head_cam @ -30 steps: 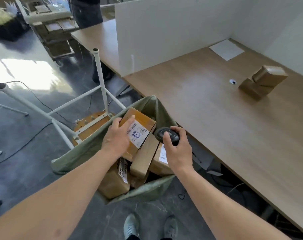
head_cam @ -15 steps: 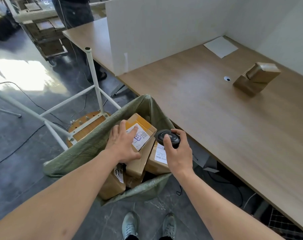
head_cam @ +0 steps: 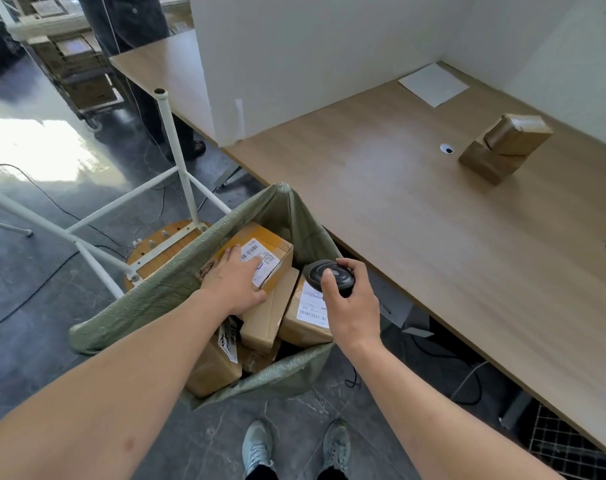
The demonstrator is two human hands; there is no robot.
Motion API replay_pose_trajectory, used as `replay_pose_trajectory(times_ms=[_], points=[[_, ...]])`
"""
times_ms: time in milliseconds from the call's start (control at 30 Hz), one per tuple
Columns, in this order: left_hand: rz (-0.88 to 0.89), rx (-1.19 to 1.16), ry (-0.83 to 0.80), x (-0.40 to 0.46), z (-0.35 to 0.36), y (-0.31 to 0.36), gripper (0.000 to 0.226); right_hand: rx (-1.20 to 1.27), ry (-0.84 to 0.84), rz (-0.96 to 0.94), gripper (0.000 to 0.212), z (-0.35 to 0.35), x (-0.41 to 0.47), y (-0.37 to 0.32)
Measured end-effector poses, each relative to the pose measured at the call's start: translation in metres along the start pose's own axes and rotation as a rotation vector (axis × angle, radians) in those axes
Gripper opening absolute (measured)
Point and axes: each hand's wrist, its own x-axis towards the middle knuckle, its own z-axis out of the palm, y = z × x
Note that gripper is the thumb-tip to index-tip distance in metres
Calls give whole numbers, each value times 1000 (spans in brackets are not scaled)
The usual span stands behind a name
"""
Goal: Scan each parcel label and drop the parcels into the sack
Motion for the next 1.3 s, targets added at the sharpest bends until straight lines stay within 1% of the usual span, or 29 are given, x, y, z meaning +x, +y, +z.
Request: replay_pose_trajectory(times_ms=[100,200,233,333,400,733,867,1000,1200,1300], points=[[-14,-1,20,0,0,3,87,-1,9,0,31,-2,2,-1],[29,23,64,3,1,7,83,5,12,-4,30,-4,3,-5],[40,43,58,4,1,8,82,9,11,-6,30,-5,4,-6],[40,107,-26,8,-1,12,82,12,10,-13,31,-8,4,-9],[49,97,-30,10,-6,15,81,14,14,-15,32,-9,3,-11],[223,115,143,-8,-38,55,69,64,78,-43,28,-24,-3,-33],[286,144,184,-22,-58,89,69,87,151,-68,26,-47,-5,-42],[368,191,229,-38,-78,134,62,104,225,-102,27,-82,-4,-46],[443,217,267,-45,-97,223,62,127,325,-117,31,-161,12,-41],[472,220,298,-40,-101,272,61,148,341,-117,31,-207,25,-34]])
